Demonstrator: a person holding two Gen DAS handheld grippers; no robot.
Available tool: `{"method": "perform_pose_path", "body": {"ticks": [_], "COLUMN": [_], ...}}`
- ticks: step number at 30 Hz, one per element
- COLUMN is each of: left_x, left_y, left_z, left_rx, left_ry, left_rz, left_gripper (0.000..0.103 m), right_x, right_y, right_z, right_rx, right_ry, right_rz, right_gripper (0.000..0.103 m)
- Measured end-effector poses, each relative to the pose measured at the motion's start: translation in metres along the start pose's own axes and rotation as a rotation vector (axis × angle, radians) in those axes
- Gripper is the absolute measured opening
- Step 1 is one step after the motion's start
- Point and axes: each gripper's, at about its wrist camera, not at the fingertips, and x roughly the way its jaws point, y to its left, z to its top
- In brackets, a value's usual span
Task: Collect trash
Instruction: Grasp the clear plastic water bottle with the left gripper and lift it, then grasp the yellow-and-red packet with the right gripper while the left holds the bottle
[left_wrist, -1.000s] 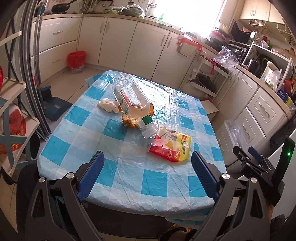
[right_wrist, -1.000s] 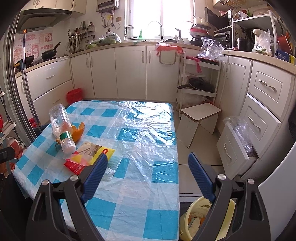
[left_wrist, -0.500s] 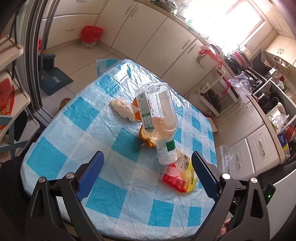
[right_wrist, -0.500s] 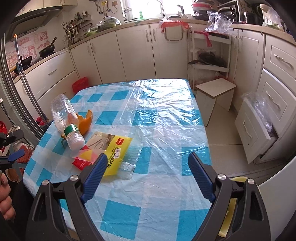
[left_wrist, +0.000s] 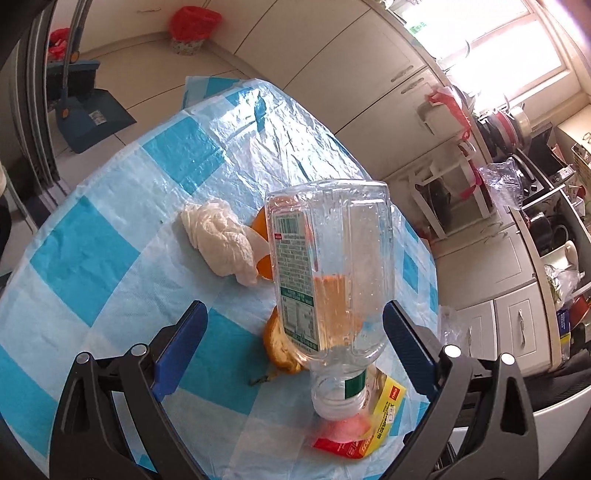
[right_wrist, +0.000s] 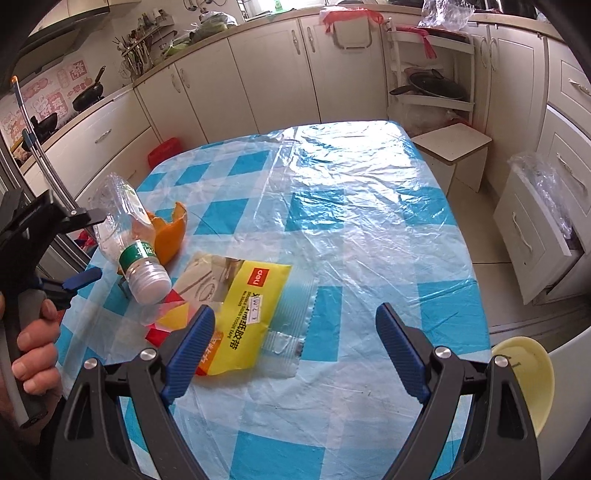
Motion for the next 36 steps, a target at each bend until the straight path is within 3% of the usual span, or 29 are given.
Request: {"method": "perform_pose_path", "body": {"ticks": [11, 12, 14, 15, 20, 29, 36], "left_x": [0.024, 0.025, 0.025, 0.028, 0.028, -0.036, -0.073], "left_y": [-0.014, -0.011, -0.008, -0.009, -0.006, 0.002, 0.042], "left_z": [0.018, 0.018, 0.017, 0.017, 0.015, 0.016, -0.004], "left_rx": [-0.024, -0.028, -0.034, -0.036, -0.037, 0.013, 0.044], "left_ry": [0.025, 0.03, 0.059, 0.073, 0.074, 0.012, 0.065], "left_rz": [-0.069, -0.082, -0.113, -0.123, -0.146, -0.208, -0.151], "left_gripper": [0.093, 0.091, 0.072, 0.067, 0.067, 0.067, 0.067], "right_x": [0.012, 0.012, 0.013, 0.013, 0.015, 0.014, 0.015], "right_y": [0.004, 0.005, 0.005, 0.005, 0.006, 0.004, 0.004], "right_z": [0.0, 0.0, 0.0, 0.0, -0.001, -0.001, -0.002], "right_rx": [-0.003, -0.005, -0.007, -0.007, -0.004, -0.001, -0.005], "right_ry": [0.026, 0.027, 0.028, 0.031, 0.038, 0.034, 0.039], "right_rz": [0.022, 0.024, 0.026, 0.027, 0.029, 0.029, 0.013], "right_gripper": [0.085, 0.085, 0.085, 0.085, 0.085, 0.085, 0.085]}}
